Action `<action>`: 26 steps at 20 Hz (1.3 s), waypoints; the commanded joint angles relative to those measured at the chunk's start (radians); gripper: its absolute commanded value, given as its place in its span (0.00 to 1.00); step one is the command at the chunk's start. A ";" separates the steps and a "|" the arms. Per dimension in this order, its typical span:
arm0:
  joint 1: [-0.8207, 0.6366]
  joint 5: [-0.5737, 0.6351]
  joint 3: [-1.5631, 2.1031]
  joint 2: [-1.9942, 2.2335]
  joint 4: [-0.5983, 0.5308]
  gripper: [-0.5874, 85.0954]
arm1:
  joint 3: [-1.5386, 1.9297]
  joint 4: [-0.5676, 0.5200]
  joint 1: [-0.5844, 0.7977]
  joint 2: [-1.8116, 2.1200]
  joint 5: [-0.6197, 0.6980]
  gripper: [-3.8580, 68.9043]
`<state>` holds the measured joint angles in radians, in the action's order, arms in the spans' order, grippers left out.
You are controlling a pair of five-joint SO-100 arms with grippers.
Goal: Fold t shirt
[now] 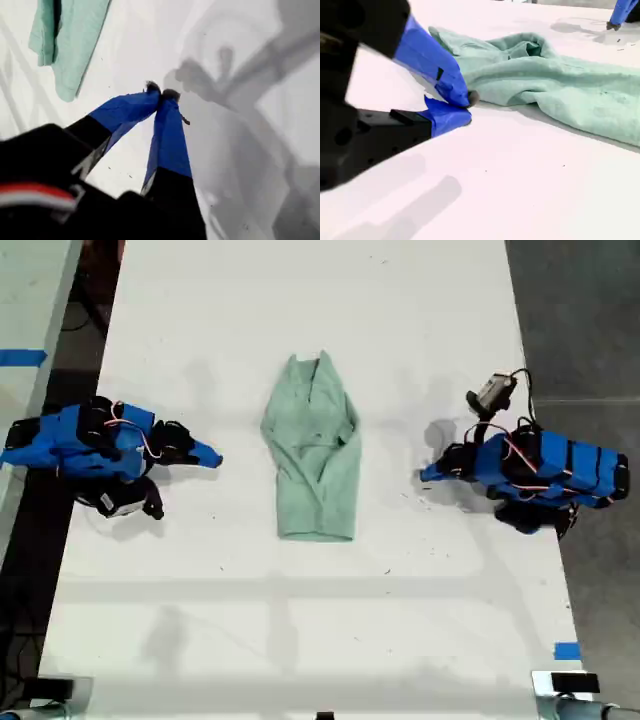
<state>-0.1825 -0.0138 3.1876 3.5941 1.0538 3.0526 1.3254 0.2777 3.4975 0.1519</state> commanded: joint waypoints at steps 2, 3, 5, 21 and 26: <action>-0.028 -0.028 0.006 0.008 0.000 0.01 | 0.026 0.043 -0.025 0.014 -0.078 0.05; -0.031 -0.028 0.008 0.008 0.000 0.01 | 0.026 0.043 -0.025 0.014 -0.077 0.05; -0.031 -0.029 0.008 0.008 0.002 0.01 | 0.026 0.040 -0.029 0.014 -0.074 0.05; 0.324 -0.114 -1.353 -1.732 -0.043 0.01 | -1.520 0.025 -0.371 -1.775 -0.080 0.24; 0.304 -0.026 -1.752 -2.192 0.034 0.28 | -1.810 0.046 -0.399 -2.063 -0.028 0.32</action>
<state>0.1289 -0.0690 1.6183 1.5110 1.0446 1.3576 1.3514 -0.1058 1.4665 0.1028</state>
